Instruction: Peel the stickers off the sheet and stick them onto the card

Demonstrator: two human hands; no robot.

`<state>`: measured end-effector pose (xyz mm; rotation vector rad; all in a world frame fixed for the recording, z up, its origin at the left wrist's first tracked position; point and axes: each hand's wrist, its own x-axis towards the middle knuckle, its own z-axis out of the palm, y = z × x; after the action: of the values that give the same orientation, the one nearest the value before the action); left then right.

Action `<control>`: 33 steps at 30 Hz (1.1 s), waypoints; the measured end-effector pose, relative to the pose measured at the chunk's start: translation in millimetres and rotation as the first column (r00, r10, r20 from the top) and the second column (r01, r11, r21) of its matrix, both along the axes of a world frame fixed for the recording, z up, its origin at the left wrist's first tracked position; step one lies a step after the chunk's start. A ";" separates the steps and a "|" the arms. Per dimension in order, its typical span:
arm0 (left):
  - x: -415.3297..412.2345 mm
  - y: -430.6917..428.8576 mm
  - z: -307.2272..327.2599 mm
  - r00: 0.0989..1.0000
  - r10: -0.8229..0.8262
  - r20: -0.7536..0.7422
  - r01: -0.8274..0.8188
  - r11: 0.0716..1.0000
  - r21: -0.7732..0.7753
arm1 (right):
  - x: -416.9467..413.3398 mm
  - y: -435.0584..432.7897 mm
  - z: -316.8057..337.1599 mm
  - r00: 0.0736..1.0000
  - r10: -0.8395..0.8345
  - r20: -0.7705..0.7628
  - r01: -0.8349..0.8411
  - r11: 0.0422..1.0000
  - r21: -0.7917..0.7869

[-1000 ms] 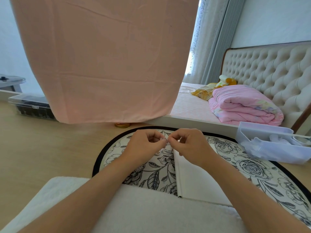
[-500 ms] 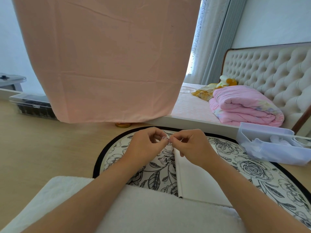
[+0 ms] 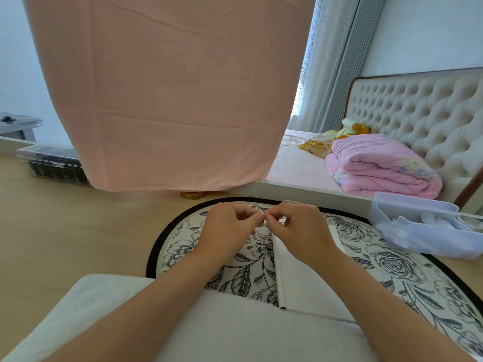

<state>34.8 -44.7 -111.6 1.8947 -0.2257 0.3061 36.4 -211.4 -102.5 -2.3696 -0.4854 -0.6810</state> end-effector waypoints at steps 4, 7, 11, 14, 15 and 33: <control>0.8 -1.4 -1.7 1.000 -0.014 -0.022 0.014 1.000 0.001 | 0.3 0.2 -0.8 1.000 -0.009 0.012 0.010 1.000 -0.006; 3.1 -2.6 -3.3 1.000 -0.020 -0.019 0.020 1.000 0.020 | 1.5 0.2 -1.7 1.000 -0.007 0.000 0.007 1.000 0.017; 4.1 -1.8 -4.1 0.998 -0.069 -0.007 0.069 0.997 0.023 | 1.2 3.6 -0.2 0.999 0.009 -0.045 -0.006 0.998 0.069; 4.5 -1.5 -4.2 0.995 -0.101 -0.008 0.101 0.995 -0.002 | -2.2 5.3 5.0 0.977 0.082 -0.196 -0.038 0.975 0.219; 5.2 -1.5 -4.4 0.995 -0.102 -0.008 0.102 0.995 -0.002 | -3.3 5.7 6.7 0.966 0.109 -0.236 -0.044 0.963 0.265; 1.8 -3.4 -2.0 0.989 -0.148 -0.010 0.147 0.987 -0.069 | -6.1 0.2 14.9 0.923 0.198 -0.329 -0.010 0.869 0.495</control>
<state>36.6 -48.1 -113.6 1.8016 -0.3395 0.1974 30.3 -211.2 -87.5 -1.9069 -0.2370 -0.2467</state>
